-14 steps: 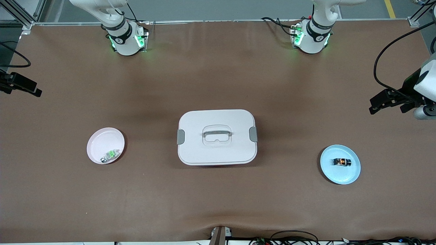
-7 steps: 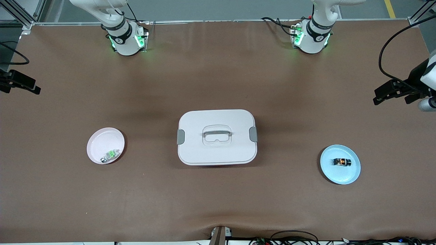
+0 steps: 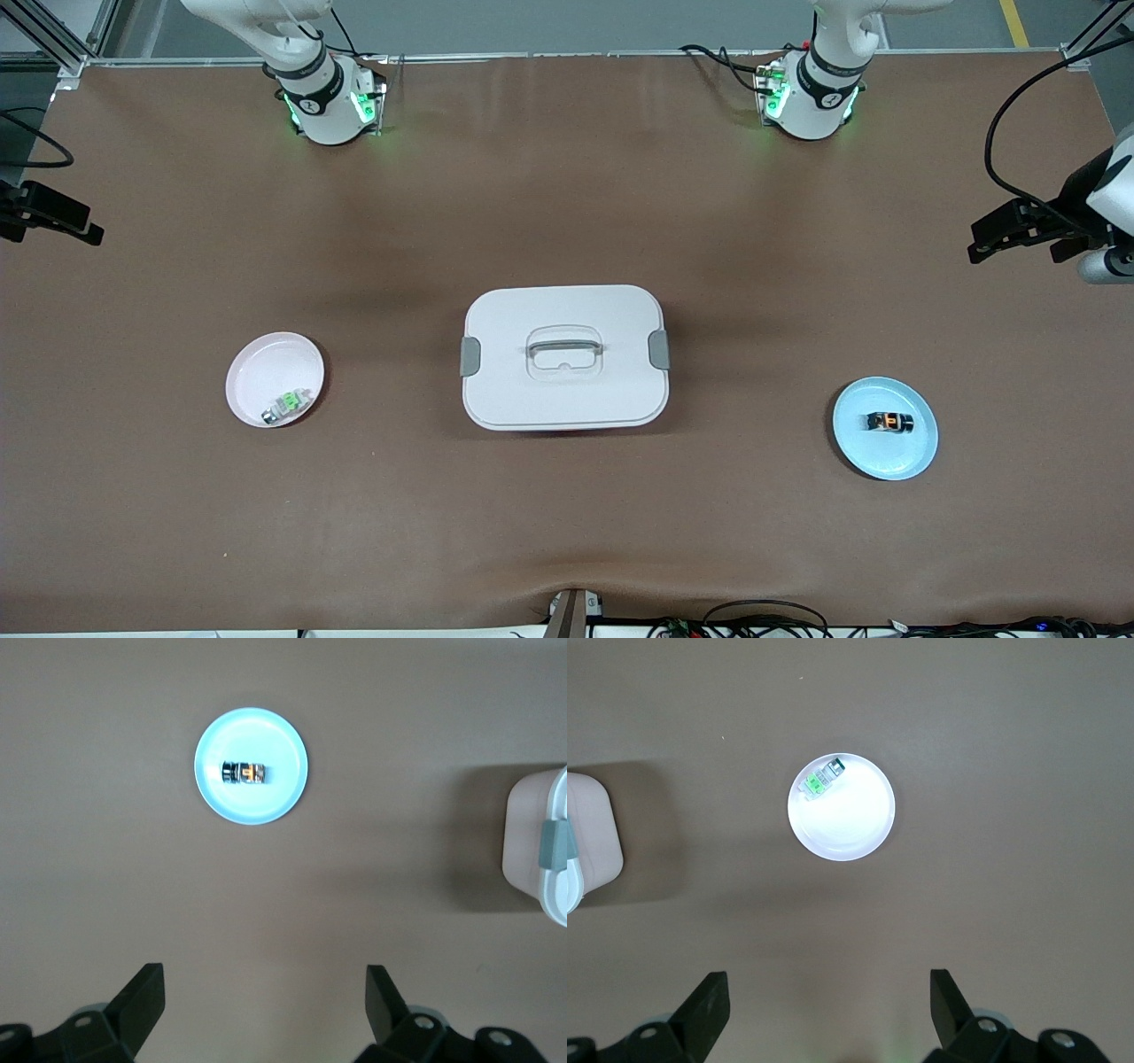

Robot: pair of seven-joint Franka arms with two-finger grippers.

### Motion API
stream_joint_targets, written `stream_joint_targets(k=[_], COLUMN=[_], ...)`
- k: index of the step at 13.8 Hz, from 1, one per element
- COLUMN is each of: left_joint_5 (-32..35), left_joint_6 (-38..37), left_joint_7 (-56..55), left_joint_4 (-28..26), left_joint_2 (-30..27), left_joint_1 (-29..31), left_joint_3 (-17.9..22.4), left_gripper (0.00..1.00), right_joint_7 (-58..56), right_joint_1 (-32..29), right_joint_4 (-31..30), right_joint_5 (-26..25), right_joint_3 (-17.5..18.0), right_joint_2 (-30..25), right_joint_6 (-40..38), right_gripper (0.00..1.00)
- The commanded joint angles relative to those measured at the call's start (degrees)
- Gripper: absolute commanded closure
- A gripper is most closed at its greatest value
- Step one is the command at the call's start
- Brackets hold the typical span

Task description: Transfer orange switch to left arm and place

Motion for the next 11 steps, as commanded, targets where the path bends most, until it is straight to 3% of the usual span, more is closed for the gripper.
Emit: stream_joint_targets(k=[1,11], left_joint_5=[-0.2,-0.7], left_joint_6=[-1.8,-1.8], left_joint_7=[0.5,0.2], left_joint_4=[0.6,0.6], left_joint_2=[0.0,0.2], left_joint_1=[0.5,0.5], left_joint_3=[-0.5,-0.4], left_gripper=[0.0,0.0], right_joint_7=[-0.7,-0.2], right_joint_1=[0.0,0.1], right_joint_4=[-0.2,-0.2], right_joint_5=[0.0,-2.9], right_joint_3=[0.1,0.1], right_joint_2=[-1.0,-0.9], right_joint_6=[-0.4,1.7], right_gripper=[0.0,0.0])
